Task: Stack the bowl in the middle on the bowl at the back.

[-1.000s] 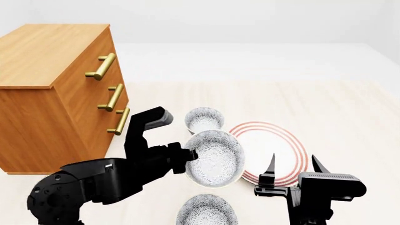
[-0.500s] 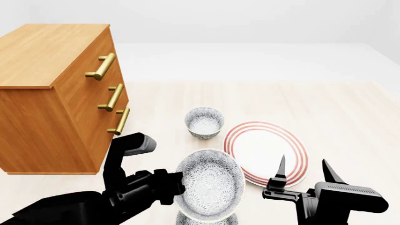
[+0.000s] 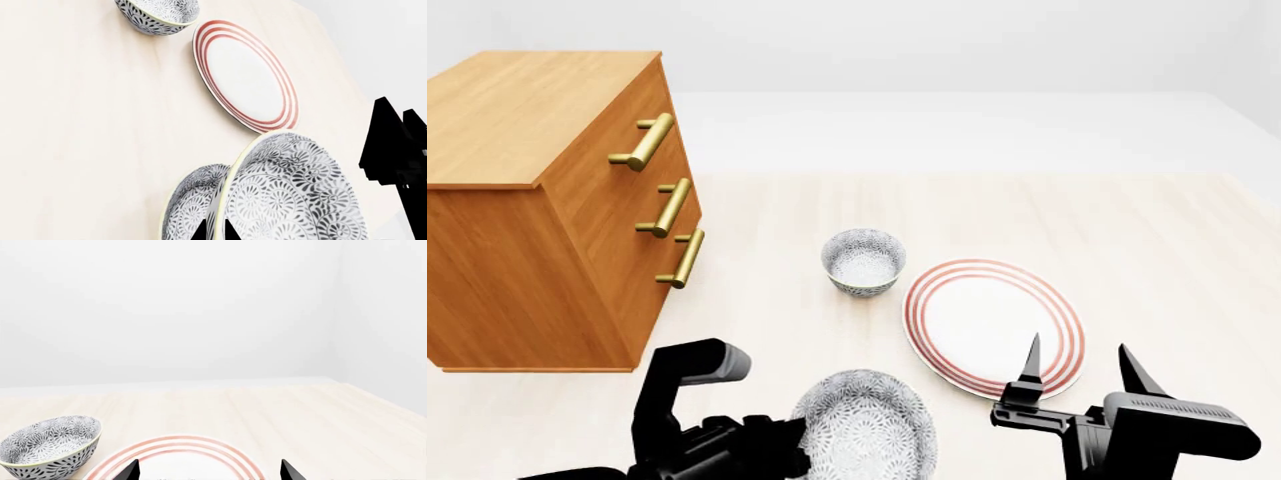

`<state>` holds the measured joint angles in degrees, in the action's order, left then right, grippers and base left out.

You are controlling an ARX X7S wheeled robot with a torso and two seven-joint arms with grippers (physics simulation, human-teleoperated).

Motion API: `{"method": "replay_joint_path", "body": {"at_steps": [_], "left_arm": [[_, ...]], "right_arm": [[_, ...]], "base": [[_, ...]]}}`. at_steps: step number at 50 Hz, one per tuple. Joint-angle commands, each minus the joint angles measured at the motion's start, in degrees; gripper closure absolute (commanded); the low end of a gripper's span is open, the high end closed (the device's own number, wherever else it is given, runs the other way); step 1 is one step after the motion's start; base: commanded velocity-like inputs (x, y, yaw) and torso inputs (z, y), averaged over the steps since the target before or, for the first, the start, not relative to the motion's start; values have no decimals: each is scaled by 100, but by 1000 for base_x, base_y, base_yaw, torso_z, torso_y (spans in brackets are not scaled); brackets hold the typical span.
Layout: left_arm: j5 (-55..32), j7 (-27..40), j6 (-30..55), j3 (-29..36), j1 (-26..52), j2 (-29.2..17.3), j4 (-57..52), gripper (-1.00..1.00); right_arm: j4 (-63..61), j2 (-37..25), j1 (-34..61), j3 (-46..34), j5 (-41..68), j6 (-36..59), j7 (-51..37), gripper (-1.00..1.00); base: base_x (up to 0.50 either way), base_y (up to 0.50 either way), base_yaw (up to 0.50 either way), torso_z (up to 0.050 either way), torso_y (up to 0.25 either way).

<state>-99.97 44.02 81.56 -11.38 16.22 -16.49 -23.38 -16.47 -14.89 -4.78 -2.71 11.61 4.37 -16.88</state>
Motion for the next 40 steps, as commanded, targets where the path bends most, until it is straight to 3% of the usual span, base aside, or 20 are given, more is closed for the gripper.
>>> {"method": "replay_joint_path", "body": {"at_steps": [1,40], "left_arm": [[114,-179,-118,-4,-246,-48,-4,100],[-175,-160,-419,435,-343,-60,364,100]], "right_arm": [[32,-18,-4,-22,7,-18,-30,-100],[154,-66,52,-160,20,-35,-86,-100]], "base": [[0,0,0,0,0],[0,0,0,0,1]]}}
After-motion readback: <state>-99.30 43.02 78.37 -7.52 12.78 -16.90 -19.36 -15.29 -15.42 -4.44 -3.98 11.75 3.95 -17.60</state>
